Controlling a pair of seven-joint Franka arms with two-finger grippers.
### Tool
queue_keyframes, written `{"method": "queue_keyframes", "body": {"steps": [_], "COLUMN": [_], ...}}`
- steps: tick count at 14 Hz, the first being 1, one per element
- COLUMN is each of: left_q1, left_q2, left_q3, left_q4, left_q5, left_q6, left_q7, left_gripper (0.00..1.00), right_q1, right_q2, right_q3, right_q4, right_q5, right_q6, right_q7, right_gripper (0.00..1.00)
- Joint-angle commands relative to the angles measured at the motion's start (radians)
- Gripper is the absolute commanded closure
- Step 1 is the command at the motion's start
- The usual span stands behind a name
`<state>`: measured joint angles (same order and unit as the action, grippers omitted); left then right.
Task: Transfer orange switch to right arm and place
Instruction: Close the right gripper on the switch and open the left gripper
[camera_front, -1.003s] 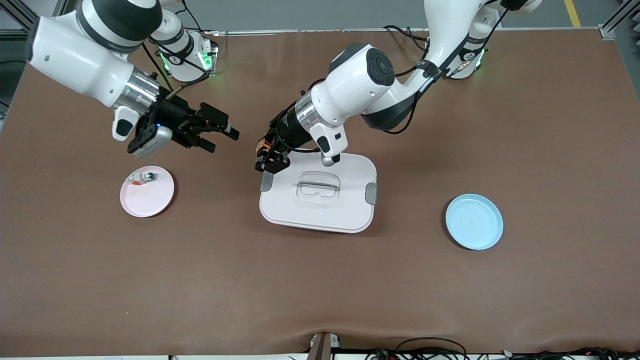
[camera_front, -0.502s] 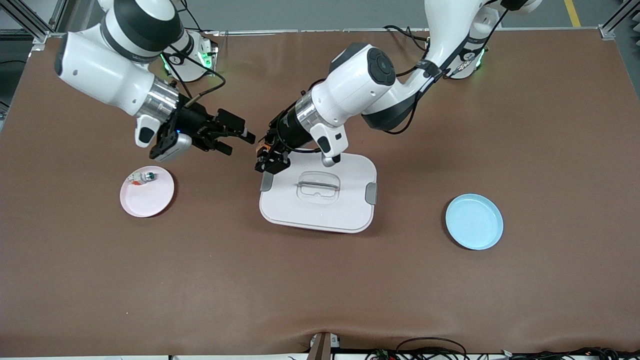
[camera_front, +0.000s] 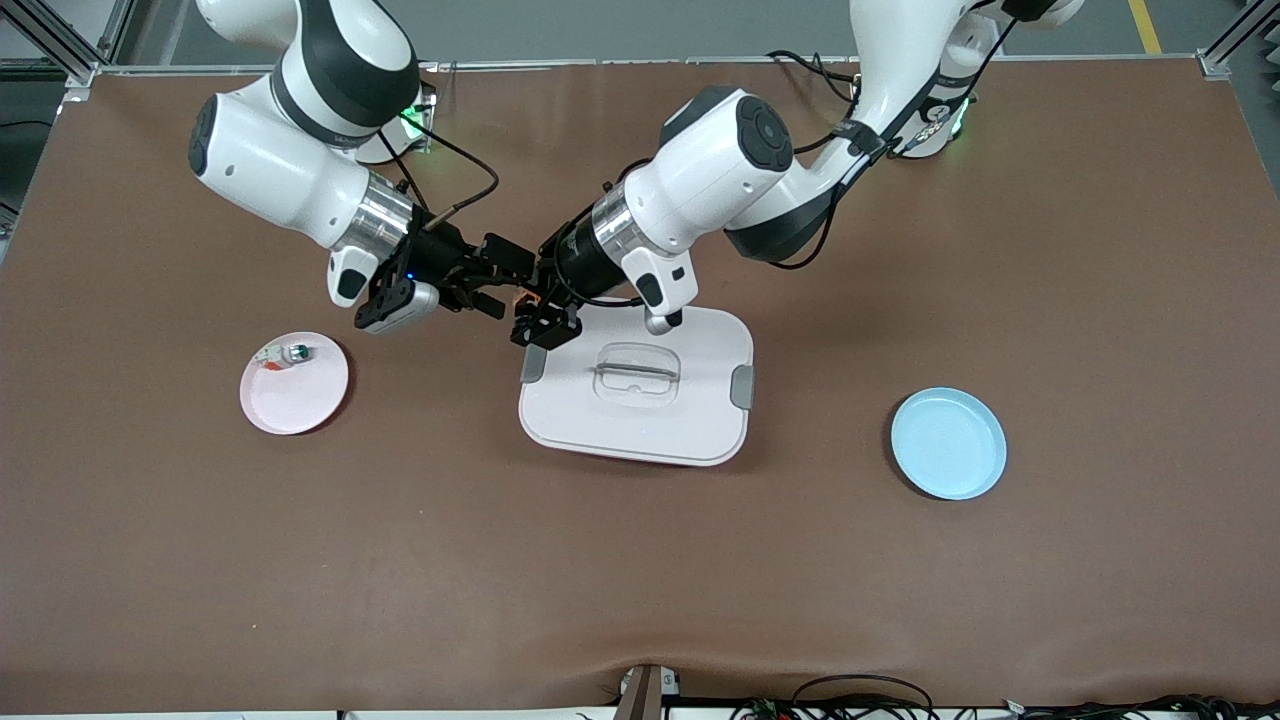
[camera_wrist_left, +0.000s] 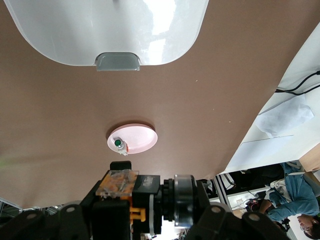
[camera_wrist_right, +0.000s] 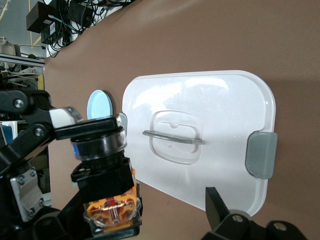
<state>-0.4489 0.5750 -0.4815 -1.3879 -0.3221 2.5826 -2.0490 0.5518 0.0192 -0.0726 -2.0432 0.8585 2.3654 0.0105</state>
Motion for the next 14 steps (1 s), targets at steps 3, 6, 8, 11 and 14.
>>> {"method": "queue_keyframes", "body": {"steps": [3, 6, 8, 11, 14], "left_q1": [-0.008, -0.008, -0.010, -0.010, -0.010], "left_q2": [-0.004, -0.004, -0.004, -0.004, -0.004], "left_q3": [0.007, 0.007, 0.007, 0.009, 0.009], "left_q4": [0.009, 0.009, 0.009, 0.009, 0.009], "left_q5": [0.018, 0.020, 0.020, 0.020, 0.021], "left_q6": [0.008, 0.008, 0.008, 0.008, 0.008], "left_q7": [-0.036, -0.036, -0.036, -0.034, -0.034], "left_gripper": [0.79, 0.78, 0.78, 0.78, 0.77], "right_q1": [0.007, 0.007, 0.007, 0.005, 0.003], "right_q2": [-0.002, -0.004, -0.004, -0.004, -0.004], "right_q3": [-0.007, -0.007, -0.007, -0.009, -0.009], "right_q4": [0.009, 0.023, 0.031, 0.031, 0.031], "right_q5": [0.031, 0.031, 0.030, 0.030, 0.030], "right_q6": [0.000, -0.005, -0.006, -0.009, -0.012], "right_q7": [-0.012, -0.012, -0.018, -0.087, -0.107], "right_gripper": [0.00, 0.16, 0.38, 0.66, 1.00]}}
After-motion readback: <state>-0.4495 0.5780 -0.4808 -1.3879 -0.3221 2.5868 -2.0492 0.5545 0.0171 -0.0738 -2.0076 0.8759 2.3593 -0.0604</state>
